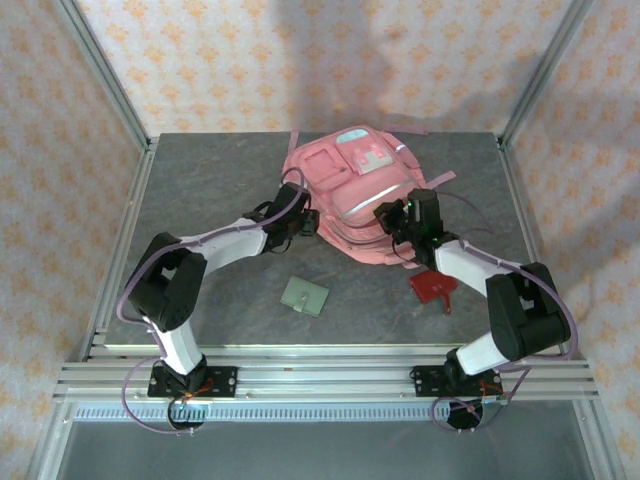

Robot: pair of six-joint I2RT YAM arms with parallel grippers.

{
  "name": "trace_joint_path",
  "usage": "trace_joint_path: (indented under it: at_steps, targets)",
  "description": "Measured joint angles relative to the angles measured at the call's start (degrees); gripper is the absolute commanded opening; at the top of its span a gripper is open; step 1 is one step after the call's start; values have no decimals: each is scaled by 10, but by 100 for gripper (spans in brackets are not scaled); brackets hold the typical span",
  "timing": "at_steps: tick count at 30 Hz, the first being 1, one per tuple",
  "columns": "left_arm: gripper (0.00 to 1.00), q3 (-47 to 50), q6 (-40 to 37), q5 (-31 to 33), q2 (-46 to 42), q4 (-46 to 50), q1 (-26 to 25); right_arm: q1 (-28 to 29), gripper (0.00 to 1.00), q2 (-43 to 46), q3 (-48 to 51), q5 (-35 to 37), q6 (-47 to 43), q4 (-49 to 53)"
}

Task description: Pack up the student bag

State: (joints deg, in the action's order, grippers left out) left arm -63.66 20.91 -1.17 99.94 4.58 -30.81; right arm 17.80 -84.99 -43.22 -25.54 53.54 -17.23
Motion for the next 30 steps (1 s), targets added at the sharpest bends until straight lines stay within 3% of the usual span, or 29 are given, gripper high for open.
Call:
trace_joint_path:
  at_steps: [3,5,10,19,21,22,24,26,30]
  targets:
    - [66,6,-20,17,-29,3,-29,0,33,0,-16,-6,-9,2]
    - [69,5,-38,21,-45,2,-61,-1,38,0,-29,-16,-13,3]
    - [71,-18,-92,22,-49,2,-120,-1,40,12,-48,-34,-16,3]
    - [69,-114,-155,88,42,2,-145,-2,40,21,-57,-61,-15,3]
    - [59,-133,-165,105,65,2,-145,-2,40,23,-57,-62,-15,3]
    - [48,-142,-167,116,73,2,-145,-3,40,24,-56,-62,-15,5]
    - [15,-164,-170,134,92,2,-142,-6,40,25,-56,-62,-15,9]
    - [2,-184,-177,148,104,3,-142,-8,42,30,-56,-62,-17,16]
    - [0,-196,-184,163,108,9,-141,-7,47,56,-59,-57,-39,65]
